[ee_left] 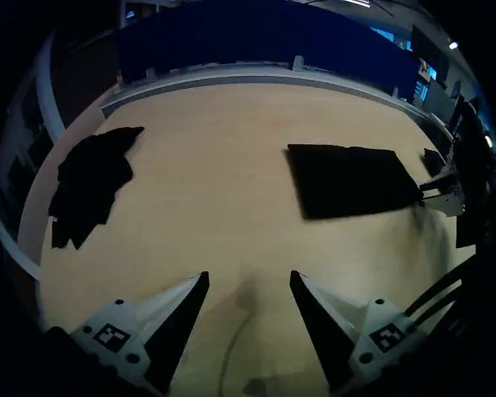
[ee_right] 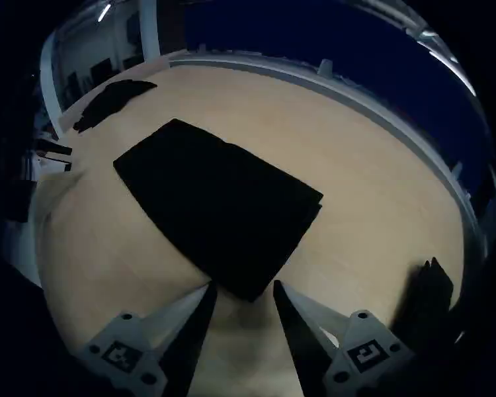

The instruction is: Fold towel

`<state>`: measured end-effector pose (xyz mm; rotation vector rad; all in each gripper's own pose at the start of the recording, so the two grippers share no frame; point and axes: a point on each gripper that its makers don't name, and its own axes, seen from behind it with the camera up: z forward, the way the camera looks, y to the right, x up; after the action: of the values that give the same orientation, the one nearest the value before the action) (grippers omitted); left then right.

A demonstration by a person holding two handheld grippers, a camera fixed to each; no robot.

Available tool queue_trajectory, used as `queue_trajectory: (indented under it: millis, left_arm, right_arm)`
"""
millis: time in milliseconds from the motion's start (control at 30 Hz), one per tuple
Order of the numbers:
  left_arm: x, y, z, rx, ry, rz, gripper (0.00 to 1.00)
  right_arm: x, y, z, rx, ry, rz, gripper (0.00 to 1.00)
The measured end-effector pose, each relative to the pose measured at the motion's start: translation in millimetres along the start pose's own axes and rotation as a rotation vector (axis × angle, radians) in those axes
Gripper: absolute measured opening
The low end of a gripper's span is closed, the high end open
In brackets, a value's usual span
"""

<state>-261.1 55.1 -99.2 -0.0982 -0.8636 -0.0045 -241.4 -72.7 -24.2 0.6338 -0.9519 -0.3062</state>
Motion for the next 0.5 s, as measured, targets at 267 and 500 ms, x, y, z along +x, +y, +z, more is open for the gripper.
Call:
queue_trajectory:
  millis: [267,500]
  left_arm:
    - [-22,-2.4,-13.6,0.012,-0.024,-0.01,0.9]
    - [-27,3.3,-16.4,0.004,-0.026,-0.027,0.91]
  right_arm:
    - [-4,1,3.6,0.005,-0.002,0.005,0.29]
    - [-4,3,3.6,-0.006,0.003,0.001,0.09]
